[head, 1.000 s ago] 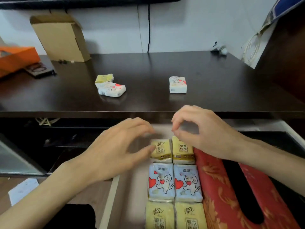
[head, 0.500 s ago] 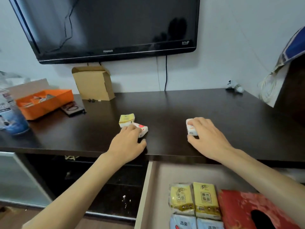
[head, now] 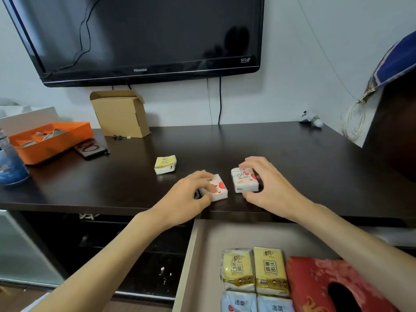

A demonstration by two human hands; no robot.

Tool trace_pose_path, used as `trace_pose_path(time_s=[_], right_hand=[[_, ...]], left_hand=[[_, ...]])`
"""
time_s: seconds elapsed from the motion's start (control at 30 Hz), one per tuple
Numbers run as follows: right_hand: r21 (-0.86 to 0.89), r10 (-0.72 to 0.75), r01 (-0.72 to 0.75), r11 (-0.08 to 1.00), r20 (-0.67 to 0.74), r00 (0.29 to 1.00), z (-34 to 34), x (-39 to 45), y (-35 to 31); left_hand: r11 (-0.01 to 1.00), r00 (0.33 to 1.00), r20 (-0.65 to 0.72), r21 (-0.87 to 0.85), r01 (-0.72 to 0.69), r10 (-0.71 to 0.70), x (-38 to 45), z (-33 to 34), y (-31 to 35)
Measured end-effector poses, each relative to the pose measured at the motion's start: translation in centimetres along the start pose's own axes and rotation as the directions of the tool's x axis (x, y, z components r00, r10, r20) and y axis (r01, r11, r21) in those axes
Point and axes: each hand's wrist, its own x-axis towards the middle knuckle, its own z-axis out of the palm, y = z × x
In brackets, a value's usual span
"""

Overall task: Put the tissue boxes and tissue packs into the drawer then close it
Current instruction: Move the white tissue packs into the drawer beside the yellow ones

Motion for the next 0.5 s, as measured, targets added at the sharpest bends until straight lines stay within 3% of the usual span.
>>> trace_pose_path(time_s=[0.1,0.27,0.5], right_hand=[[0.079,0.078,-0.082,0.993,0.062,0.995,-0.1,0.4,0.2],[0.110,0.222,-0.245,0.963,0.193,0.956,-0.2,0.7,0.3],[0.185,0.164,-0.186,0.965,0.127,0.978,-0.1,0.6,0.8]], left_hand=[[0.999,0.998,-0.032,-0.005,0.047,-0.047,0.5,-0.1,-0.2],[0.984,0.978,0.108,-0.002,0.179,-0.178,1.4,0.0,-0.3],[0.988,0.987,0.086,-0.066,0.139,-0.133,1.0,0.1,-0.4]])
